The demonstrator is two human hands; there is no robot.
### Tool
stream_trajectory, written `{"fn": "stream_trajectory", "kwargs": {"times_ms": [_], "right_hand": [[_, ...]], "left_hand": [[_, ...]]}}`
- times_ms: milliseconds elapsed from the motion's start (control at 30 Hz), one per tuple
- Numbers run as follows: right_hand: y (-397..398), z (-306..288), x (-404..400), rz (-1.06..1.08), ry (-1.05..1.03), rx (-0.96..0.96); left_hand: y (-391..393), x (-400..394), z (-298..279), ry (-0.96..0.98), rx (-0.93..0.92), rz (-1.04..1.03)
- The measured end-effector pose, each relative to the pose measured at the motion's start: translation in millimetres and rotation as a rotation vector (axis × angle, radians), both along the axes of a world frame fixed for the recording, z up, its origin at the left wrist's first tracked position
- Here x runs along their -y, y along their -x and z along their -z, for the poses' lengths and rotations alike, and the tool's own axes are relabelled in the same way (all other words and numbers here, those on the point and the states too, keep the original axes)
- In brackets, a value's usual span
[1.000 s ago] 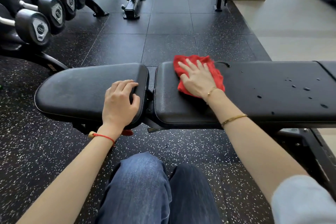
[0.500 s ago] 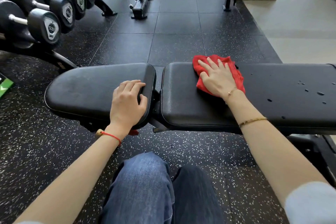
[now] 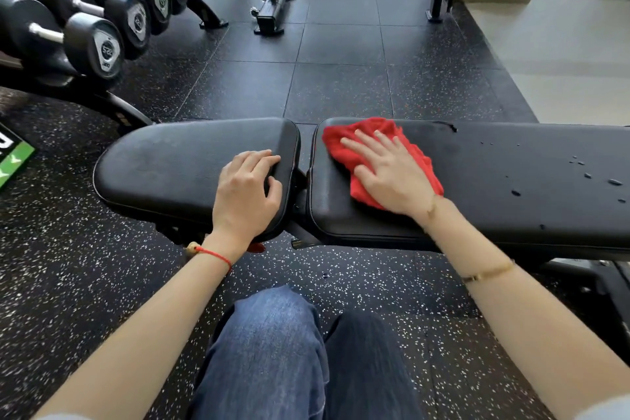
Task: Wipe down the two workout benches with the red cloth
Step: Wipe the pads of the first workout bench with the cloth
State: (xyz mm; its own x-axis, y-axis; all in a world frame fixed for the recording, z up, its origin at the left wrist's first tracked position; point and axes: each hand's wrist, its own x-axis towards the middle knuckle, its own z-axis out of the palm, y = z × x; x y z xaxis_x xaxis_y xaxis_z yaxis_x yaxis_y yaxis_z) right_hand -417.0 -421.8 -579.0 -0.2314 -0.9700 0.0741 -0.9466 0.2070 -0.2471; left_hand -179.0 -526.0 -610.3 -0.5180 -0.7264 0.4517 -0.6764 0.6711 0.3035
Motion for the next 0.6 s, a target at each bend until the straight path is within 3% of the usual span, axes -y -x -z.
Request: {"fn": "stream_trajectory", "kwargs": {"times_ms": [133, 233, 400, 500, 600], "right_hand": [[8.3, -4.9, 48.5, 0.151, -0.071, 0.009], [-21.6, -4.7, 50.3, 0.021, -0.054, 0.007], [-58.6, -1.4, -18.5, -0.253, 0.042, -0.012], [-52.1, -1.1, -34.7, -0.266, 0.042, 0.014], [-32.7, -5.8, -2.0, -0.196, 0.017, 0.042]], "left_hand": [[1.2, -1.2, -1.7, -0.001, 0.004, -0.006], [1.4, -1.5, -2.1, 0.000, -0.002, -0.011], [0.7, -2.6, -3.1, -0.003, 0.000, -0.007], [0.4, -2.7, -2.6, -0.003, -0.003, -0.004], [1.1, -4.0, -3.0, -0.002, -0.005, -0.005]]}}
